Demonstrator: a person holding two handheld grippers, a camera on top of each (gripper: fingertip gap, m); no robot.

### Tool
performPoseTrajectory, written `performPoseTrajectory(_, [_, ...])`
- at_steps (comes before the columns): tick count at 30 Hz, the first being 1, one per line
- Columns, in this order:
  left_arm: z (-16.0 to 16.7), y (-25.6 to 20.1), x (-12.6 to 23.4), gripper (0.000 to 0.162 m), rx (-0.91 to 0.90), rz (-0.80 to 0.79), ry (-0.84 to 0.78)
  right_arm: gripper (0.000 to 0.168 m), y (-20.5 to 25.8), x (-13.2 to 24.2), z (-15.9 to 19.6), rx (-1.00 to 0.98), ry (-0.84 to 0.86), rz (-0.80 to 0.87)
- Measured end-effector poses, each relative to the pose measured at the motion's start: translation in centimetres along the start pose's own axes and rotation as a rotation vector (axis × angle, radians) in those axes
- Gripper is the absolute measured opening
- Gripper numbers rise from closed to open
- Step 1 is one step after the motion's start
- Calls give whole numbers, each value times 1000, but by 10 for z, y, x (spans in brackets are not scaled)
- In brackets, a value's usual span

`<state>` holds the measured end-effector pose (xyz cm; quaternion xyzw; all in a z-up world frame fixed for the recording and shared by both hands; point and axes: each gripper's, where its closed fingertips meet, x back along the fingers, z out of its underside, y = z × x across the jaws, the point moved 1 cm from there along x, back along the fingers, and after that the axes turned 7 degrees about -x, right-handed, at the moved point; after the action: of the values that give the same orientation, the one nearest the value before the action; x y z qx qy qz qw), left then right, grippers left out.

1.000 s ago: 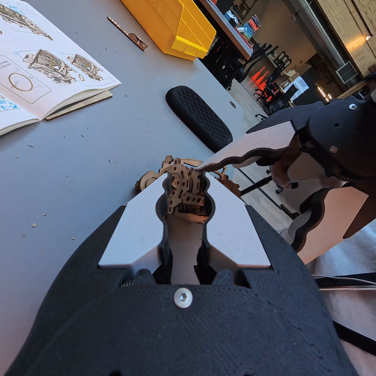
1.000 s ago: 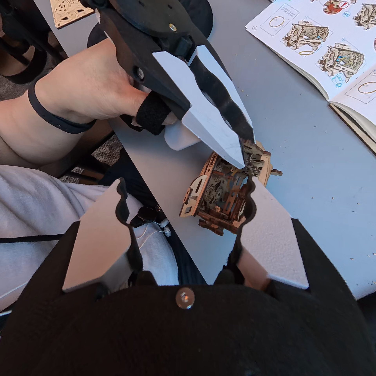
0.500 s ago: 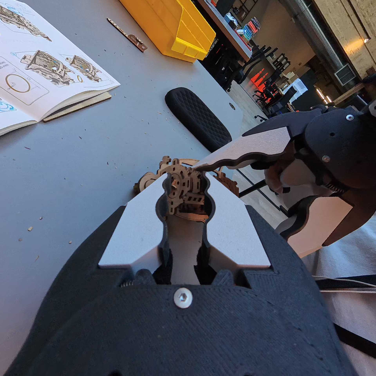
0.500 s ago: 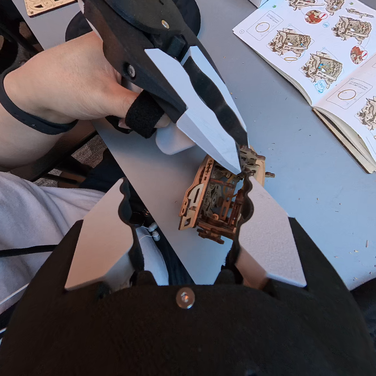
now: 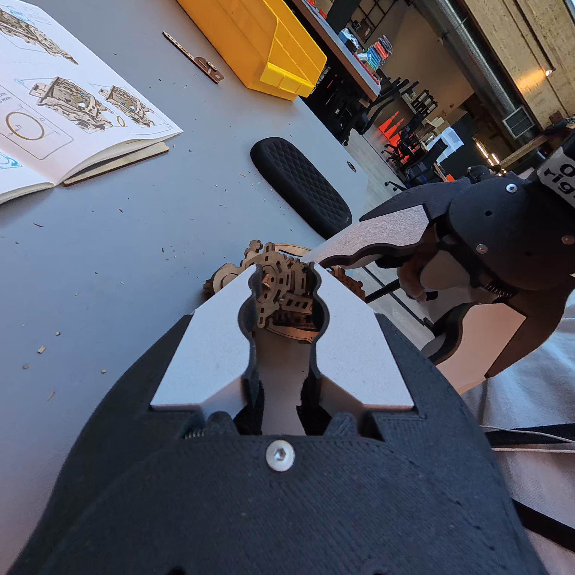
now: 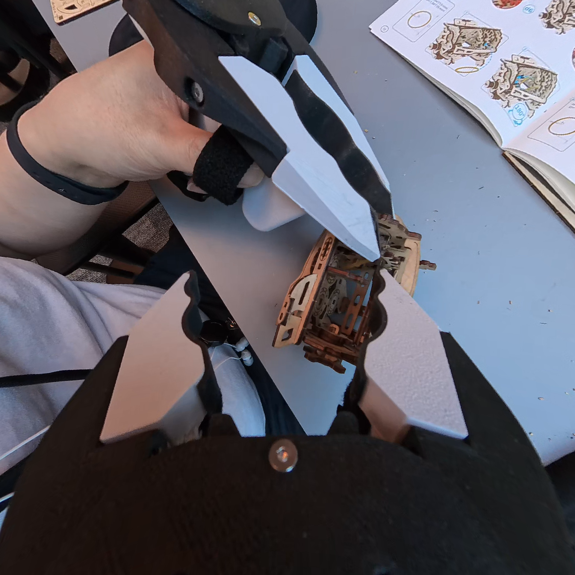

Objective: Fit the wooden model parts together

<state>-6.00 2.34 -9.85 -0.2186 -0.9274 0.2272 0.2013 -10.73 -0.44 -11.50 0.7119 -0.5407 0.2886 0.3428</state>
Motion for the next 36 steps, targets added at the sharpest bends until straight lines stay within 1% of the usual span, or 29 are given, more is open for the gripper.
performPoseTrajectory(4, [0,0,0,28,6,4,-6,107,0,4,2,11,12,-8])
performPoseTrajectory(11, [-1,2,1,28,7,-1,-5,106,-3,14,-4,19,-50,-10])
performPoseTrajectory(17, [-2,3,1,28,21,12,-13,104,-6,12,-6,103,-108,-3])
performPoseTrajectory(21, [-4,6,3,28,59,46,-28,104,-1,14,-5,137,-142,-70])
performPoseTrajectory(23, [-5,7,4,28,80,63,-36,105,0,16,-8,194,-185,-87])
performPoseTrajectory(25, [-6,8,4,28,84,72,-36,106,-4,16,-10,260,-217,-43])
performPoseTrajectory(29, [-6,8,3,28,81,77,-31,108,-6,9,-4,360,-210,-8])
performPoseTrajectory(32, [-7,8,3,27,83,81,-28,111,-5,8,-2,396,-224,-17])
performPoseTrajectory(36, [-7,8,3,28,95,97,-32,109,-2,7,4,469,-248,-34])
